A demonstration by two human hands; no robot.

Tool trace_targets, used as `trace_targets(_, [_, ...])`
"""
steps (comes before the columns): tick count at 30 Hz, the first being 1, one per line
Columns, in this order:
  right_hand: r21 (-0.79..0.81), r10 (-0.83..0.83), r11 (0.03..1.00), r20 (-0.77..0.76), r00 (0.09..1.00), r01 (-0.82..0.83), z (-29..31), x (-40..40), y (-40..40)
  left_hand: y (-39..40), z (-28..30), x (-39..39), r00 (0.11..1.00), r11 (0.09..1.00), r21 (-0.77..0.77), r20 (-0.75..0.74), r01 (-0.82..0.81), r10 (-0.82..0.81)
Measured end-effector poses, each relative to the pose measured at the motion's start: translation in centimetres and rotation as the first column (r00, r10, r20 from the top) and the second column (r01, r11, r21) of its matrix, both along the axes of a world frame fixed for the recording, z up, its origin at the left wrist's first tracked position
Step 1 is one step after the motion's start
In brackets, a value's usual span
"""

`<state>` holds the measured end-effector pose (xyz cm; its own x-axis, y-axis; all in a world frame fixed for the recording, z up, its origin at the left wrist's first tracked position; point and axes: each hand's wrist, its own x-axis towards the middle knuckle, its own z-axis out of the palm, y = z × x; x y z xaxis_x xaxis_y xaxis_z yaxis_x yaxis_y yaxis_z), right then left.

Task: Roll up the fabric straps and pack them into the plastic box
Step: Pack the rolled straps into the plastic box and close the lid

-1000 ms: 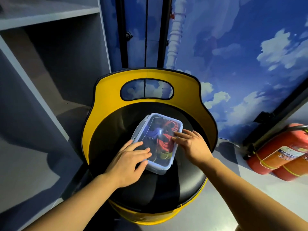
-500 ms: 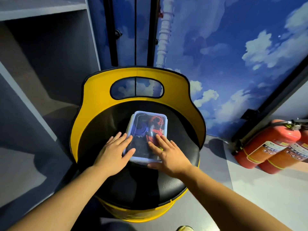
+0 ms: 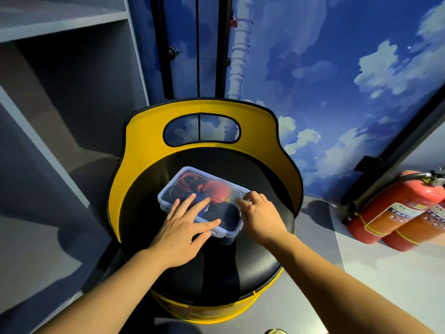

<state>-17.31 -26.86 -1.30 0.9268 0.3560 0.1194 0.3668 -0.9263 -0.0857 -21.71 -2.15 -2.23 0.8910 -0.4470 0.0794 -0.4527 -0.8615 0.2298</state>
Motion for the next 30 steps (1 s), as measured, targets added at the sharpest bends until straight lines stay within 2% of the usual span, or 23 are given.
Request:
trace_targets(4, [0.046,0.011,0.999,0.009,1.0,-0.012,0.5,-1.7,2.0,0.9,-0.3,1.0,0.984,0.977,-0.127,-0.054,-0.173,0.168])
trace_targets(6, [0.059,0.032,0.998,-0.029,0.999,-0.031,0.6,-2.3,2.1,2.0,-0.1,1.8,0.942,0.93,-0.162,-0.108,-0.331,0.317])
trace_targets(8, [0.031,0.043,0.999,-0.059,0.997,-0.041,0.6,-2.7,2.1,2.9,0.2,2.3,0.87,0.858,-0.182,-0.228,-0.48,0.438])
trace_targets(11, [0.016,0.027,1.0,-0.033,0.999,-0.027,0.4,-2.8,2.2,3.3,1.0,2.5,0.759,0.695,-0.343,-0.456,-0.632,0.465])
trace_targets(15, [0.018,0.036,0.999,-0.036,0.999,-0.036,0.1,-2.1,1.7,4.1,0.4,3.0,0.743,0.591,-0.456,-0.475,-0.666,0.471])
trace_targets(19, [0.094,0.042,0.995,-0.04,0.998,-0.038,-0.4,-0.5,-0.2,3.9,-0.3,2.1,0.766,0.589,-0.49,-0.438,-0.643,0.471])
trace_targets(23, [0.244,0.004,0.969,-0.173,0.985,0.039,-1.2,0.9,-1.7,2.7,-1.0,0.7,0.787,0.594,-0.517,-0.371,-0.616,0.494])
trace_targets(26, [0.316,0.019,0.947,-0.248,0.969,0.062,-1.7,1.6,-2.0,2.1,-1.5,0.1,0.794,0.634,-0.482,-0.301,-0.604,0.527])
trace_targets(30, [0.36,0.039,0.931,-0.267,0.963,0.062,-1.9,1.6,-2.0,2.4,-1.2,-0.2,0.814,0.677,-0.459,-0.239,-0.576,0.53])
